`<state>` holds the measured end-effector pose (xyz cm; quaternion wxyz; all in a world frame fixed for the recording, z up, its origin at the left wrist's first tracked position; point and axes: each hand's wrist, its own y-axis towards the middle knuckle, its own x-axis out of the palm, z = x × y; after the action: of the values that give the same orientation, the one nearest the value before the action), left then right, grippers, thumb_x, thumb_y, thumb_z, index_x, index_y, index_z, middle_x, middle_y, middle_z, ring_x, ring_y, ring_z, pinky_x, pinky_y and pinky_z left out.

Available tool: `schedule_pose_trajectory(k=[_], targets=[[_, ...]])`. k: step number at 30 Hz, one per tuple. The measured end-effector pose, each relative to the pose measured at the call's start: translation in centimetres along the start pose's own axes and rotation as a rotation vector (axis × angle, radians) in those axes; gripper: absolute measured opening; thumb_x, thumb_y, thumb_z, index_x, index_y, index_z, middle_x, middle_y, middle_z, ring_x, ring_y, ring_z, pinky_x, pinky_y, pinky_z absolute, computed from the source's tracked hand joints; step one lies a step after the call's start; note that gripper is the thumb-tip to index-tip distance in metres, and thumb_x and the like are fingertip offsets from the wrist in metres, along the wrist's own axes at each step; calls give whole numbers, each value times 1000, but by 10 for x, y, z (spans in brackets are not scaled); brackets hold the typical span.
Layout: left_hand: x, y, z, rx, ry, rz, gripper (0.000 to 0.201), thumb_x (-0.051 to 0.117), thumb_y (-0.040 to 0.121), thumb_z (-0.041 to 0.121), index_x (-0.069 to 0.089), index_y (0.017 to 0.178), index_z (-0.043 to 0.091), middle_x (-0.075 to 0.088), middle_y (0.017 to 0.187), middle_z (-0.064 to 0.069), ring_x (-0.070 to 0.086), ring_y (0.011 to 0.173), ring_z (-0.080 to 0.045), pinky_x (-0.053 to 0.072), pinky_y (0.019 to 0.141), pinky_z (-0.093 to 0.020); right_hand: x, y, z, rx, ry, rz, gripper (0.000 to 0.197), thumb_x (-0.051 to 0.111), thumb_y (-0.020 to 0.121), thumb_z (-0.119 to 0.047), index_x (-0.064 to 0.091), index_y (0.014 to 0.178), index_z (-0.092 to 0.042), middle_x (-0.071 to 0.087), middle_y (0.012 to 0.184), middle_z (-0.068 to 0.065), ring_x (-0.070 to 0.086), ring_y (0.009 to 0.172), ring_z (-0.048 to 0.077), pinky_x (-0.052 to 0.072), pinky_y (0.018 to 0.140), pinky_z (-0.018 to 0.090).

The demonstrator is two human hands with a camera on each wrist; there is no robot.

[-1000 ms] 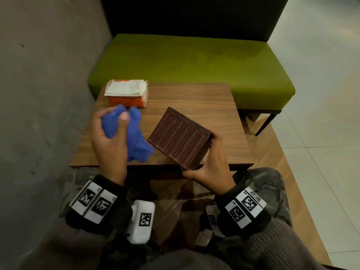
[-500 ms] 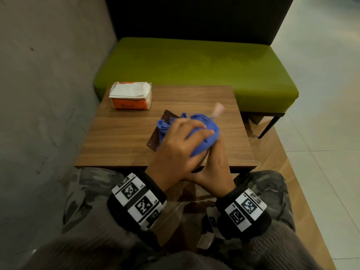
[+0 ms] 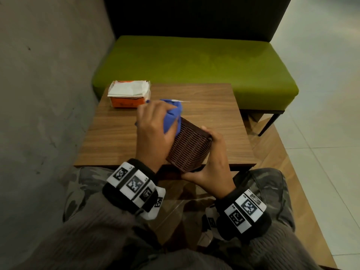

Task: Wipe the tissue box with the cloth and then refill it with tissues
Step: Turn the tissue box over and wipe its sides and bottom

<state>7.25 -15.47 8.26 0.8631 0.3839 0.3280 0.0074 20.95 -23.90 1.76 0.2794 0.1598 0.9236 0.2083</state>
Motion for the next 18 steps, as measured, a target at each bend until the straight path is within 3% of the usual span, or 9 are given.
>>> schedule_pose_trajectory(k=[2,6,7,11,13,15,18], targets=[[0,-2,-5,-69,18,42,14,65,81,7,61,95,4,61,96,-12,49,94,-30,37,82,-28,2,-1,0,5,-6,-12,104,83,55,-44,32,137,-6,43,132,9,46,123,23,39,105,29],[6,-30,22,210,33,-99,22,63,77,7,66,99,5,62,101,-14,47,100,-26,40,88,-35,4,-1,0,37,34,-5,104,86,53,-45,30,137,-20,41,132,1,45,123,16,37,105,23],[4,-29,20,223,38,-111,22,63,77,7,66,99,5,62,100,-14,47,100,-26,40,88,-34,3,-2,1,38,44,-6,104,86,53,-44,30,137,-21,42,132,2,45,124,17,38,105,24],[-3,-1,-13,-125,11,55,15,65,81,8,65,96,6,62,98,-14,51,95,-33,33,84,-22,0,-5,4,44,47,-31,105,88,54,-38,31,137,-9,43,132,11,47,126,26,42,105,43],[-3,0,-15,-178,8,71,12,64,83,11,66,94,6,62,97,-13,51,93,-33,32,83,-20,-1,-5,6,64,52,-38,106,88,53,-37,30,138,-9,43,132,10,47,126,25,43,104,45],[-1,-14,-1,-105,19,5,18,63,80,7,66,97,6,61,100,-13,49,95,-31,33,85,-23,-2,-3,6,81,53,-25,105,87,51,-38,31,137,-11,43,131,8,47,124,22,43,104,41],[1,-48,19,188,-14,-189,30,63,75,8,67,105,6,60,104,-12,46,100,-26,40,87,-34,-1,0,4,122,54,0,91,83,58,-42,34,132,-21,47,125,5,51,116,19,46,99,35]])
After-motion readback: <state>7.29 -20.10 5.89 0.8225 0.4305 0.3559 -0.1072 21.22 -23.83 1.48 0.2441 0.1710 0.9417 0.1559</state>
